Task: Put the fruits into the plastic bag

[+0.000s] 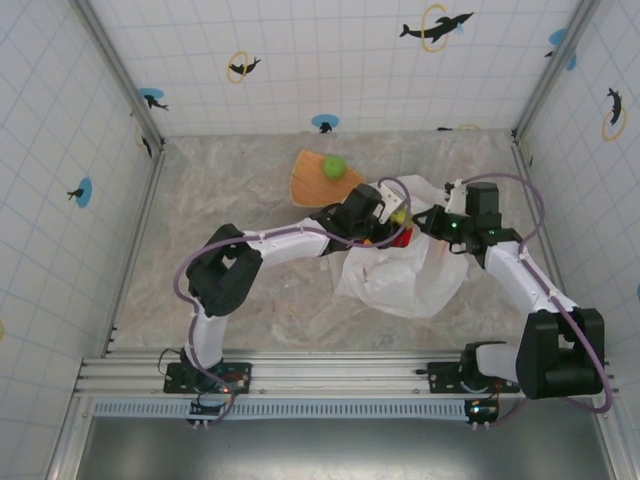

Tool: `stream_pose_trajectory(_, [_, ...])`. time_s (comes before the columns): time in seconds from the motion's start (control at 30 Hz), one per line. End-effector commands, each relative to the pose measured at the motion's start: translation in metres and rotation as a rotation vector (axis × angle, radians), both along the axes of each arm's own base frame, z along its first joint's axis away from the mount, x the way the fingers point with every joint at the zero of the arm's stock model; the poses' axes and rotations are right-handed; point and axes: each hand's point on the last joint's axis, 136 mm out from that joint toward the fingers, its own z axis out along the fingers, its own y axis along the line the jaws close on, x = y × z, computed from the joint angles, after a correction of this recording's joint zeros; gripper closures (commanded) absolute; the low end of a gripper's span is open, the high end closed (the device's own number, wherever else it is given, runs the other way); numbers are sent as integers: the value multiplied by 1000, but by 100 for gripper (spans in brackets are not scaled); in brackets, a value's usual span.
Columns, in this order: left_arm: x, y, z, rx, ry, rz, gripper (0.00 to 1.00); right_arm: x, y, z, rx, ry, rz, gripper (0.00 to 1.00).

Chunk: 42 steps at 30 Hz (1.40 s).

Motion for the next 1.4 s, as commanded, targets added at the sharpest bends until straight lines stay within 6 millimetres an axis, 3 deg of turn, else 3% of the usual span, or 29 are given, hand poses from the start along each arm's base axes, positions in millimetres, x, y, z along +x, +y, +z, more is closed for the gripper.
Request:
stream_pose_trajectory(0.0, [25,3,-4,65,-80,85,50,7,6,16,11,-46,16,96])
stream_pose_trajectory(0.33, [36,11,-31,137,-110,132,40,15,3,26,1,-74,-3,96])
stream_pose_trajectory(0.67, [14,6,-8,27,-77,56,23,12,2,20,-2,-61,-3,96])
stream_pose_trajectory(0.93, [-6,8,18,-59,-59,-2,17,11,1,17,-6,-55,-3,96])
stream_pose_trajectory(1.13, [-20,24,38,-86,-62,-7,18,10,0,15,-9,-52,-7,96])
stream_pose_trajectory(1.37, [-35,71,51,-110,-49,49,19,10,-4,11,-11,-47,-12,96])
